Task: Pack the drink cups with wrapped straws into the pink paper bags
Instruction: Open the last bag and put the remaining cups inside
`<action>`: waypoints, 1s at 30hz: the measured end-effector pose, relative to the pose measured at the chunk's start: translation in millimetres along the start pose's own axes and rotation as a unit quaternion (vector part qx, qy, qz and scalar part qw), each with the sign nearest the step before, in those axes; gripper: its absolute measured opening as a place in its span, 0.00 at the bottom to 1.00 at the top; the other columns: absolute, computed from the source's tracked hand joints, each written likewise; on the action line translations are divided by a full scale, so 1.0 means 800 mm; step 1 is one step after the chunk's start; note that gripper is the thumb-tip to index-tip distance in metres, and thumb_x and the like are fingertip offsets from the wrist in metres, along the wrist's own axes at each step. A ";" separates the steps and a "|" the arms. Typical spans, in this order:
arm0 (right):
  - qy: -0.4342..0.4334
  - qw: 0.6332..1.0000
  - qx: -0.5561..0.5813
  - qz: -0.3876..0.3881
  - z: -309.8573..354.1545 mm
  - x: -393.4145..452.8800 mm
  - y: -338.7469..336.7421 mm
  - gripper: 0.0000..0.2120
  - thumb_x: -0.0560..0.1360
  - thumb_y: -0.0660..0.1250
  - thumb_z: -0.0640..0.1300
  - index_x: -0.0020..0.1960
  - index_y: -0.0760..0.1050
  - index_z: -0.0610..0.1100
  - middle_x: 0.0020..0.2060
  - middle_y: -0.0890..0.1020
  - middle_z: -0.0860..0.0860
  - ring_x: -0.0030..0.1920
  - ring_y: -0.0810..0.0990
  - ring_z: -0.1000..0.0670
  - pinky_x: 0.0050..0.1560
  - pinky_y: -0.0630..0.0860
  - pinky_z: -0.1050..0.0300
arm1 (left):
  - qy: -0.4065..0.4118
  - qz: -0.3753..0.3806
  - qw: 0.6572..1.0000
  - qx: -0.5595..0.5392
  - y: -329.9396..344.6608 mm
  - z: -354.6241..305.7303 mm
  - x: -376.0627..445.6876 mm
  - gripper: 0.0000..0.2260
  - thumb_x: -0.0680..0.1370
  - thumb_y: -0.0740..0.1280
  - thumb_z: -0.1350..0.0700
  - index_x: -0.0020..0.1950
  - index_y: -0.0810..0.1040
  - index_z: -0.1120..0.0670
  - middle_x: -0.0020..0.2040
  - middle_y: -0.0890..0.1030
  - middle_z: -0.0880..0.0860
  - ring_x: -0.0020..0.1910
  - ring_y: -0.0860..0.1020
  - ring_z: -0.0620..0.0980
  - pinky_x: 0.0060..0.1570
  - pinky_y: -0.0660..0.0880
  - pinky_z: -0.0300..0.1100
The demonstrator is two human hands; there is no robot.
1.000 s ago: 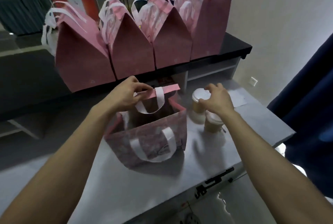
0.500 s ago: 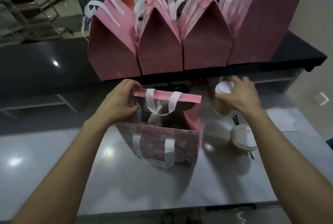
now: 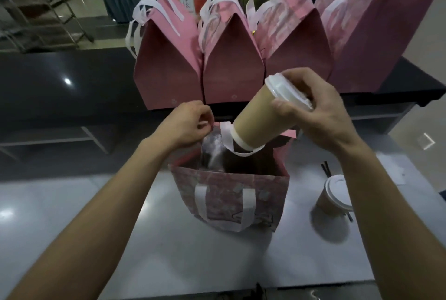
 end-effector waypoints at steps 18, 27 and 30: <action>0.098 0.911 -0.242 0.320 -0.027 -0.021 0.071 0.44 0.61 0.75 0.77 0.72 0.58 0.78 0.70 0.69 0.62 0.65 0.74 0.53 0.62 0.80 0.48 | 0.025 0.148 0.985 -0.080 0.002 0.044 -0.046 0.58 0.64 0.81 0.29 0.87 0.58 0.42 0.80 0.59 0.41 0.78 0.65 0.48 0.76 0.73 0.50; 0.069 0.884 -0.285 0.364 -0.024 0.023 0.099 0.43 0.70 0.78 0.70 0.77 0.57 0.73 0.73 0.69 0.56 0.65 0.75 0.48 0.62 0.80 0.46 | 0.052 0.225 0.971 -0.059 0.011 0.040 -0.073 0.75 0.58 0.86 0.30 0.87 0.34 0.40 0.83 0.39 0.35 0.87 0.45 0.51 0.85 0.61 0.52; 0.057 0.860 -0.316 0.396 -0.022 0.037 0.113 0.42 0.67 0.80 0.69 0.75 0.61 0.70 0.67 0.74 0.58 0.61 0.76 0.49 0.59 0.80 0.47 | 0.063 0.208 0.973 -0.071 0.011 0.043 -0.080 0.75 0.57 0.86 0.30 0.85 0.34 0.37 0.82 0.38 0.34 0.86 0.47 0.50 0.83 0.61 0.46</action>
Point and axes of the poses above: each hand's wrist, its own x-axis towards the middle knuckle, its own y-axis out of the palm, z = x × y, the point moved 1 cm from there along x, towards the middle knuckle
